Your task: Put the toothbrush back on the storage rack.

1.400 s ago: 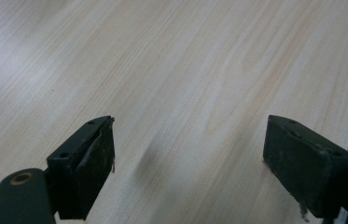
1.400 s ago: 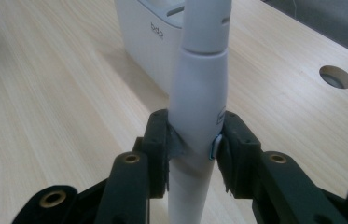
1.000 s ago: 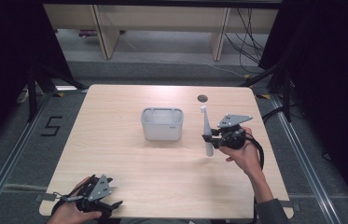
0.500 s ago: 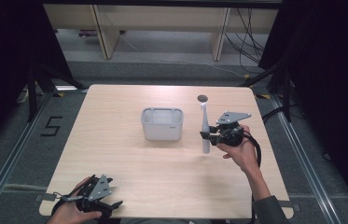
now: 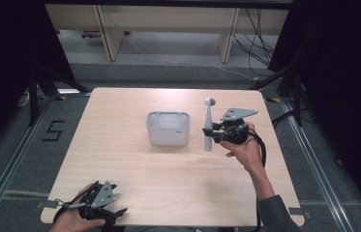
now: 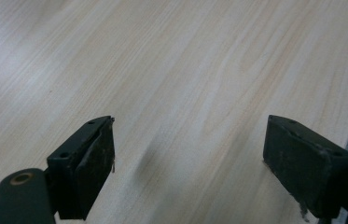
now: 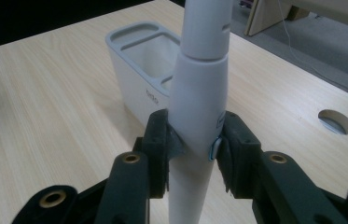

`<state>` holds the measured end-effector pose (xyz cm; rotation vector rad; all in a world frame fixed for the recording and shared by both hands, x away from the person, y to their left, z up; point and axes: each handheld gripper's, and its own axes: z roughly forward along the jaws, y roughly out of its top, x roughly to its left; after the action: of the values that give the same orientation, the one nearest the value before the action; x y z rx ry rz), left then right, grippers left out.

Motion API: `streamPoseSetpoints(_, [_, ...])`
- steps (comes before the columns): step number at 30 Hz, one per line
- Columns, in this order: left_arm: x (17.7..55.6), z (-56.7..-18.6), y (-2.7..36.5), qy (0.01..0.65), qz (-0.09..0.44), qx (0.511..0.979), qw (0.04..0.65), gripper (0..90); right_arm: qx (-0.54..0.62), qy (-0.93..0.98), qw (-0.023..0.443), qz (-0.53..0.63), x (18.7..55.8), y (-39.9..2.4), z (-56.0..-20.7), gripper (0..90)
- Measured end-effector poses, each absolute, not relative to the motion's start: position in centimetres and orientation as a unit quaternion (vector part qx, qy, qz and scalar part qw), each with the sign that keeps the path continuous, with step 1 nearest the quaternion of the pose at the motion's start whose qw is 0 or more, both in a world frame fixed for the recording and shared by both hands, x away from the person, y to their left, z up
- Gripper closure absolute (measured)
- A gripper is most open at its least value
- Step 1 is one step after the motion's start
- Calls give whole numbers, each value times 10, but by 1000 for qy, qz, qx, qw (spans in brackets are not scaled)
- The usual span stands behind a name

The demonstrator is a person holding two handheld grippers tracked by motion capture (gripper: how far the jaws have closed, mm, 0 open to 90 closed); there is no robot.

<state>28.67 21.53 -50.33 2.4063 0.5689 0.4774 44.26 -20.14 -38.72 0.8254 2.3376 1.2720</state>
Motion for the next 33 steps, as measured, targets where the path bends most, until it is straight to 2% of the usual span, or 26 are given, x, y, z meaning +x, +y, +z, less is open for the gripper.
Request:
streamPoseSetpoints(2, [287,-503,215,212,177,911,306,164,303,823,162,452,444,-197,-385,670])
streamPoseSetpoints(4, [287,-503,215,214,175,911,307,164,290,823,178,455,448,-196,-383,670])
streamPoseSetpoints(6, [287,-503,216,210,177,913,303,163,300,820,165,458,449,-194,-381,670])
streamPoseSetpoints(12, [287,-503,215,213,176,911,307,163,298,813,173,469,459,-190,-374,670])
streamPoseSetpoints(18, [286,-503,215,216,181,910,306,163,306,811,163,470,463,-186,-367,670])
streamPoseSetpoints(26, [287,-504,215,210,179,912,304,163,306,803,181,478,474,-182,-359,670])
streamPoseSetpoints(32, [286,-504,215,211,177,911,307,164,308,802,177,481,478,-178,-351,670])
streamPoseSetpoints(33, [287,-503,215,212,180,911,304,164,304,798,189,484,479,-176,-350,670])
